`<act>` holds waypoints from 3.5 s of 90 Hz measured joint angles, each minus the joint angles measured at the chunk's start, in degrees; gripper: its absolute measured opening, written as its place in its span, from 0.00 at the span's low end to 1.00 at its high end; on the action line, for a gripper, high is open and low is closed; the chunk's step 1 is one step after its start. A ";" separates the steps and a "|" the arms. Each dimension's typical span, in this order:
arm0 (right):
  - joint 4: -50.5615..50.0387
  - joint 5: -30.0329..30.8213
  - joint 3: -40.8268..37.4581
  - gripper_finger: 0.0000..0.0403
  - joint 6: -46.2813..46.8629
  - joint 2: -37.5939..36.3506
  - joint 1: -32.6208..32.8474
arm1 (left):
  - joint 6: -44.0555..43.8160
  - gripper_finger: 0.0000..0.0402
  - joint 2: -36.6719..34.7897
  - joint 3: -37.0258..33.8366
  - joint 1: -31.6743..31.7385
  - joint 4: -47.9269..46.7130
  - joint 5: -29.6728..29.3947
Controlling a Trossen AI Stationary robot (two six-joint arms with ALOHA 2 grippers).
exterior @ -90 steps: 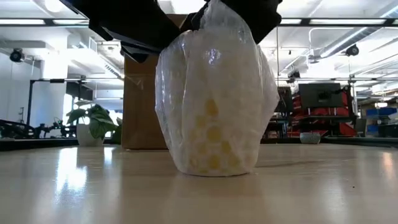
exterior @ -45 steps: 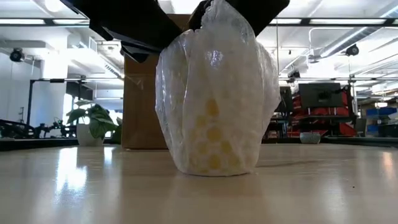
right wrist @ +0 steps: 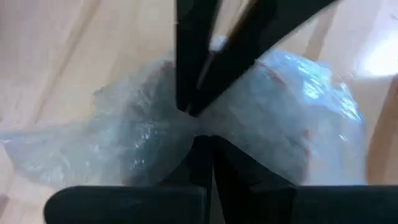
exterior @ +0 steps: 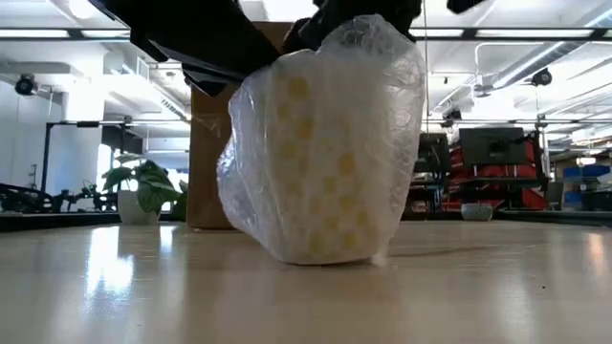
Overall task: Wrap mug
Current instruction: Wrap the yellow mug using the bubble wrap, then put the wrapped yellow mug into the cardboard box
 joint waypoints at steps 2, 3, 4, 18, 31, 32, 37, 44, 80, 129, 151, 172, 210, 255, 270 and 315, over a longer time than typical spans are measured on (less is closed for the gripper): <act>0.41 -0.03 -0.34 0.00 0.03 0.31 -0.02 | 0.00 0.00 0.00 0.02 0.03 0.22 0.03; 0.62 -0.01 -0.59 0.00 0.13 0.48 -0.05 | 0.00 0.00 0.00 0.02 0.05 0.33 0.06; 0.79 -0.01 -0.78 0.00 0.24 0.65 -0.07 | -0.02 0.00 0.00 0.03 0.09 0.35 0.17; 0.53 0.00 -1.25 0.00 1.11 1.59 -0.11 | 0.00 0.00 0.00 0.04 0.06 0.24 0.05; -1.98 0.19 0.25 0.00 1.01 -0.39 0.09 | 0.00 0.00 0.00 0.04 0.06 0.23 0.05; -2.31 0.19 0.38 0.00 0.96 -0.63 0.13 | 0.00 0.00 0.00 0.04 0.06 0.22 0.06; -4.05 0.17 1.15 0.00 0.87 -1.67 0.22 | 0.00 0.00 0.00 0.04 0.06 0.18 0.08; -5.70 0.20 2.21 0.00 0.80 -4.08 0.24 | 0.00 0.00 -0.02 0.04 0.02 -0.08 0.14; -3.10 2.09 2.69 0.00 0.60 -5.60 0.16 | 0.02 0.00 -0.04 0.02 0.02 -0.07 0.11; -3.43 1.96 2.23 0.00 -0.47 2.04 -0.35 | -0.03 0.00 -0.04 0.02 0.04 0.23 0.00; -11.74 1.48 3.67 0.00 3.00 -6.12 -0.35 | 0.04 0.00 -0.04 0.02 0.02 0.04 0.06; -13.64 1.89 3.67 0.00 8.09 -10.67 -0.47 | 0.04 0.00 -0.04 0.02 0.02 0.28 0.10; -9.53 1.95 3.21 0.34 0.90 -10.79 5.52 | 0.02 0.00 -0.04 0.02 0.02 0.32 0.11; -4.24 3.58 2.06 0.61 -1.16 -1.29 6.32 | -0.18 0.00 -0.09 0.02 0.02 0.43 0.11; -4.04 4.00 2.19 0.45 -2.12 0.78 6.29 | -0.17 0.00 -1.06 0.29 -0.01 -0.14 0.25; -6.52 3.65 4.51 0.06 -5.88 -6.52 6.37 | -8.94 0.00 -11.64 22.07 -5.06 -46.93 -1.79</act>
